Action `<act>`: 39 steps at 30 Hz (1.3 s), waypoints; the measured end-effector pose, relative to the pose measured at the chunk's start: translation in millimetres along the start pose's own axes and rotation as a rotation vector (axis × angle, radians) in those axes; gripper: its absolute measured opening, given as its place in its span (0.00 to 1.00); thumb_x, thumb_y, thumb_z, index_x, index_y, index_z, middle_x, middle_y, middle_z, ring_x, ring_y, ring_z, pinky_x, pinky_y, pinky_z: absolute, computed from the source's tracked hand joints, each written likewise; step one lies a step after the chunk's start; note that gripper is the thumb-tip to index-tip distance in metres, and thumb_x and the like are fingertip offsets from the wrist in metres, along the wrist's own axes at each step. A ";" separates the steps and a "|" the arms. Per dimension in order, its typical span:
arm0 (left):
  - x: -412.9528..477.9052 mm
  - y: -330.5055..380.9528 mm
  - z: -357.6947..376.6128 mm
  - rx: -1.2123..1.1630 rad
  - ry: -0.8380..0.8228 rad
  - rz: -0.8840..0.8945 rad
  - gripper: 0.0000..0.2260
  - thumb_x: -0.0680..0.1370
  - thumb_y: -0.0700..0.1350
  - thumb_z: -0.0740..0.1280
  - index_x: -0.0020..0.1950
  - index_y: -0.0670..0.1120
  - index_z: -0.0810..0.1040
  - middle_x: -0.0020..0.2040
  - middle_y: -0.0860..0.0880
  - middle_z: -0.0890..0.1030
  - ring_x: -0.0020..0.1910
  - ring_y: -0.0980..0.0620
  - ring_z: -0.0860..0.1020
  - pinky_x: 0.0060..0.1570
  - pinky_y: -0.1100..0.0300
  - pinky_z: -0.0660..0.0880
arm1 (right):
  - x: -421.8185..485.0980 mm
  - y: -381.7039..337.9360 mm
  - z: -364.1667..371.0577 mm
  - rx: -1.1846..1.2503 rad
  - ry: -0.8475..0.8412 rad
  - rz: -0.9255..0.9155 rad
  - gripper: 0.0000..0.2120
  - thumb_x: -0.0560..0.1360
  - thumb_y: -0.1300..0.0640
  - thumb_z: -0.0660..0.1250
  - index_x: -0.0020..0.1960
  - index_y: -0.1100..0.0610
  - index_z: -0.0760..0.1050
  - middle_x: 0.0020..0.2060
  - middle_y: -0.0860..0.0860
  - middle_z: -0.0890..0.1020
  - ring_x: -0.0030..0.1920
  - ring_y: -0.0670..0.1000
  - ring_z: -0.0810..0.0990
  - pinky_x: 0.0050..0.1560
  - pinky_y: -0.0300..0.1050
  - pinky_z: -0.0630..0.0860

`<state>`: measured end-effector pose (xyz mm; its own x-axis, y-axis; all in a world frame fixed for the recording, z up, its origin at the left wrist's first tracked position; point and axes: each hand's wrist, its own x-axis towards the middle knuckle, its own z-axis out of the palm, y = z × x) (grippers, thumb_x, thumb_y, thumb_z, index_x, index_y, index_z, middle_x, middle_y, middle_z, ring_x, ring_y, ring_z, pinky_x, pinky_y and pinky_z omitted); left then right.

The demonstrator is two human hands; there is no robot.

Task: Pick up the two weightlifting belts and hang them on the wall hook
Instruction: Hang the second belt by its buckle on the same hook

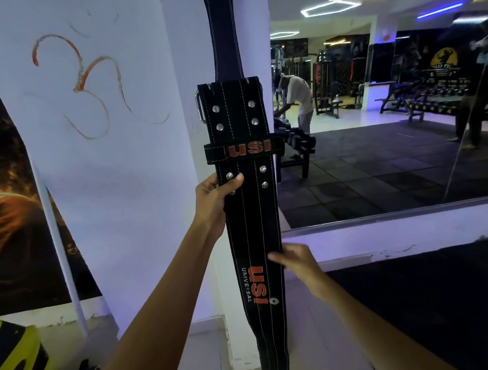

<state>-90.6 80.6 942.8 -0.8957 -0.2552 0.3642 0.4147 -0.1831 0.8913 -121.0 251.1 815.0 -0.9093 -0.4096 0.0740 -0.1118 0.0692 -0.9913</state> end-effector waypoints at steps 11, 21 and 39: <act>-4.8 -8.6 -11.8 0.085 -0.205 -0.212 0.14 0.72 0.41 0.69 0.56 0.38 0.79 0.50 0.42 0.83 0.51 0.42 0.82 0.49 0.55 0.79 | 59.8 -144.8 -0.8 0.297 0.201 -0.215 0.11 0.72 0.49 0.69 0.46 0.57 0.81 0.47 0.54 0.84 0.53 0.54 0.81 0.61 0.51 0.74; 12.3 40.3 0.8 0.182 0.149 -0.219 0.21 0.78 0.61 0.56 0.43 0.49 0.82 0.39 0.49 0.85 0.40 0.50 0.83 0.41 0.57 0.76 | 46.7 -119.3 17.0 0.224 0.021 -0.220 0.13 0.76 0.51 0.63 0.54 0.56 0.81 0.42 0.45 0.85 0.47 0.46 0.82 0.53 0.40 0.77; 25.1 40.5 11.1 0.033 0.160 -0.256 0.16 0.76 0.55 0.65 0.46 0.43 0.82 0.34 0.48 0.84 0.33 0.51 0.82 0.34 0.59 0.77 | 60.8 -158.2 27.8 0.409 0.271 -0.325 0.17 0.78 0.49 0.59 0.37 0.51 0.81 0.42 0.52 0.84 0.47 0.55 0.81 0.54 0.54 0.77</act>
<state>-98.1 77.3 991.0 -0.9327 -0.3513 0.0821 0.1713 -0.2308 0.9578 -147.5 189.9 973.4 -0.9303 -0.0999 0.3529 -0.2873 -0.3994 -0.8706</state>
